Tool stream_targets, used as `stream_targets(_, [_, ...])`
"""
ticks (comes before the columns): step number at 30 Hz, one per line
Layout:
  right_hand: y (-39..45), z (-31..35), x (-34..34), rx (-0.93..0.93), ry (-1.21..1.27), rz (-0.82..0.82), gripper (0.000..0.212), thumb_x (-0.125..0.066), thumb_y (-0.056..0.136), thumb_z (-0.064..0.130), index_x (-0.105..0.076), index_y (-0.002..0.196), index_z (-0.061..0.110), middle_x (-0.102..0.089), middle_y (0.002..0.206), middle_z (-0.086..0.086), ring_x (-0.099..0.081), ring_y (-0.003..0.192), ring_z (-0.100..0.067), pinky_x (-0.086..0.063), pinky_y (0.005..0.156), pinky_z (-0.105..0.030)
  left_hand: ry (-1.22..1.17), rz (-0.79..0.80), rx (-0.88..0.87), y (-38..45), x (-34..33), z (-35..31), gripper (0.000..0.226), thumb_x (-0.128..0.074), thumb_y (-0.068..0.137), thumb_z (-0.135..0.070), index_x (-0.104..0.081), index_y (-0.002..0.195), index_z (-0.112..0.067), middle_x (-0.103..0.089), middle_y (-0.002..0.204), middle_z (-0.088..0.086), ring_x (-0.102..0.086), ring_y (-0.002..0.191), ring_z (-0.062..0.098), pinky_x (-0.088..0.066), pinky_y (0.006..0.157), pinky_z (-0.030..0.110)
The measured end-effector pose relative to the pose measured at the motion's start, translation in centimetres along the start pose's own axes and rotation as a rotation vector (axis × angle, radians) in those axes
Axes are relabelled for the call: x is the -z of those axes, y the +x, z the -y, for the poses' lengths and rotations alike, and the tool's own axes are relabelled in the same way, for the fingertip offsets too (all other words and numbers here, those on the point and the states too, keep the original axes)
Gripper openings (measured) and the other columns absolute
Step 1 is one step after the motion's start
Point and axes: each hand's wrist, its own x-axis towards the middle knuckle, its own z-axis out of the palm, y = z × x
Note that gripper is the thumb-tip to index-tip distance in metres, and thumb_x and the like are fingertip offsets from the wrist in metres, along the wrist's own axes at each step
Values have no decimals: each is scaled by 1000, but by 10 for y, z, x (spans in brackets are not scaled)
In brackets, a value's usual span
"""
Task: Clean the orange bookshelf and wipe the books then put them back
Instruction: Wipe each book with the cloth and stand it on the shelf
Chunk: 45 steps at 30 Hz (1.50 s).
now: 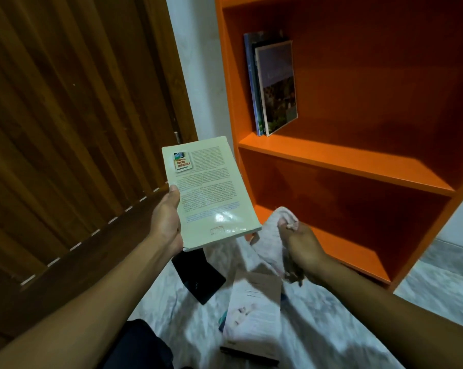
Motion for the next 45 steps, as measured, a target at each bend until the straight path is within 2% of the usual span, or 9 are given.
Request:
stream_targets(5, [-10,36,-5,-262,635,238,36,-48,103,36,-65,118,8,-73,111,-19,-69,104,-38,-53,95,-52,78,64,21,-6,-11,12,36,-40,103,-45,-63,127,-33,-72,120,4,-69,108,32,-51,94,59])
stream_targets(13, [-22,25,-13,-110,566,242,30,-65,93,14,-68,122,12,-72,119,-9,-69,108,-31,-51,99,-50,444,21,3,-9,-33,24,33,-44,104,-35,-53,135,-26,-66,129,6,-70,105,27,-58,81,43])
stream_targets(16, [-19,27,-15,-31,536,195,33,-63,95,11,-62,127,11,-71,120,-8,-69,107,-30,-54,96,-50,896,-161,-322,-9,-44,24,58,-54,100,-33,-27,151,-32,-31,157,-5,-49,132,20,-51,97,40])
stream_targets(22, [-23,18,-26,279,36,30,27,-66,87,24,-56,112,24,-68,102,-2,-68,89,-24,-56,75,-54,670,145,-288,-16,-71,47,79,-60,96,-39,-7,154,-44,-55,129,-7,-68,99,9,-61,78,32])
stream_targets(26, [-28,8,-32,620,-552,-1,23,-59,85,28,-46,103,34,-50,94,12,-43,82,0,-36,67,-20,479,-170,-136,-2,-63,60,73,-69,88,-22,-24,146,-27,-65,107,12,-70,87,26,-61,76,45])
stream_targets(32, [-30,10,-39,672,-784,139,44,-65,86,28,-44,125,26,-41,122,4,-38,112,-13,-44,86,-30,190,-318,-69,4,-48,53,25,-59,94,-5,-50,118,-11,-70,101,14,-73,83,29,-62,71,47])
stream_targets(37, [-26,46,-19,356,-212,112,18,-55,98,13,-60,115,8,-59,107,-5,-61,84,-3,-42,67,-1,140,-215,-110,1,-48,37,22,-56,99,-12,-50,119,-10,-72,103,17,-74,86,31,-61,78,51])
stream_targets(41, [-1,73,25,-473,835,39,41,-45,103,34,-58,118,-3,-73,94,-26,-73,88,-31,-58,83,-47,146,-126,-97,-2,-43,30,23,-53,102,-20,-50,123,-12,-73,102,18,-74,82,28,-61,76,48])
stream_targets(45, [-2,91,62,-546,1061,73,57,-50,98,45,-54,130,-2,-67,115,-31,-67,107,-41,-55,88,-56,224,-31,-124,-9,-38,26,26,-48,103,-23,-51,127,-12,-73,98,17,-73,78,25,-62,64,37])
